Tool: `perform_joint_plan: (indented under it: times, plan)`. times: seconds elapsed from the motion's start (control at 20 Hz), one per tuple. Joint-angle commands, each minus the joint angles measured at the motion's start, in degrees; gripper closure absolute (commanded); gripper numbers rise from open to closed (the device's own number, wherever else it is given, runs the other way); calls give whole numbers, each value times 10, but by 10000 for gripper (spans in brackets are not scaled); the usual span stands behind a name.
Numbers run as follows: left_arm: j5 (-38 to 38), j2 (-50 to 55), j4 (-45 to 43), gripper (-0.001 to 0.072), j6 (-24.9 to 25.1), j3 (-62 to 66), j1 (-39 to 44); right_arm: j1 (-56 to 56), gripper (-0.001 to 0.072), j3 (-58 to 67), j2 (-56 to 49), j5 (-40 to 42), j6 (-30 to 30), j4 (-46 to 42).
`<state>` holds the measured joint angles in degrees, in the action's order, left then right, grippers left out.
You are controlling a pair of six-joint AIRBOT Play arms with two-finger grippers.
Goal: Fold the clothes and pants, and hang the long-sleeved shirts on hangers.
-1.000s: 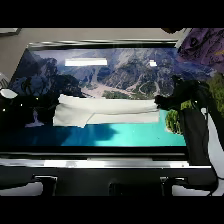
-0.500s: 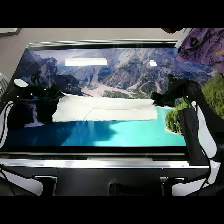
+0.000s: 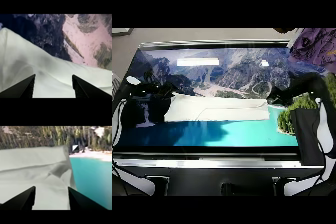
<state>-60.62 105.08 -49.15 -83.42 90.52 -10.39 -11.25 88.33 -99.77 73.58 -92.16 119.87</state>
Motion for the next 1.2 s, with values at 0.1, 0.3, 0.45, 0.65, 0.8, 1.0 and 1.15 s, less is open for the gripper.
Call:
perform_joint_plan:
  times: [0.1, 0.3, 0.45, 0.65, 0.8, 1.0, 1.15]
  plan:
    - [-29, -33, -10, 176, -2, 25, -9, -102, 196, -12, -29, 81, -116, 121]
    - [-31, -54, -43, 176, -21, 26, -10, -82, 197, -41, -73, 67, -147, 147]
    - [-31, -62, -47, 176, -21, 26, -9, -49, 201, -60, -94, 40, -153, 147]
    - [-31, -71, -47, 176, -22, 26, -9, -1, 374, -61, -101, 15, -152, 146]
    - [-35, -78, -46, 195, -32, 26, -7, 7, 680, -60, -78, 12, -137, 144]
    - [-42, -80, -30, 690, -32, 26, 36, 7, 680, -43, 10, 49, -42, 64]
    - [-34, -66, -31, 691, -72, 26, 117, 7, 680, -16, 75, 92, 21, -14]
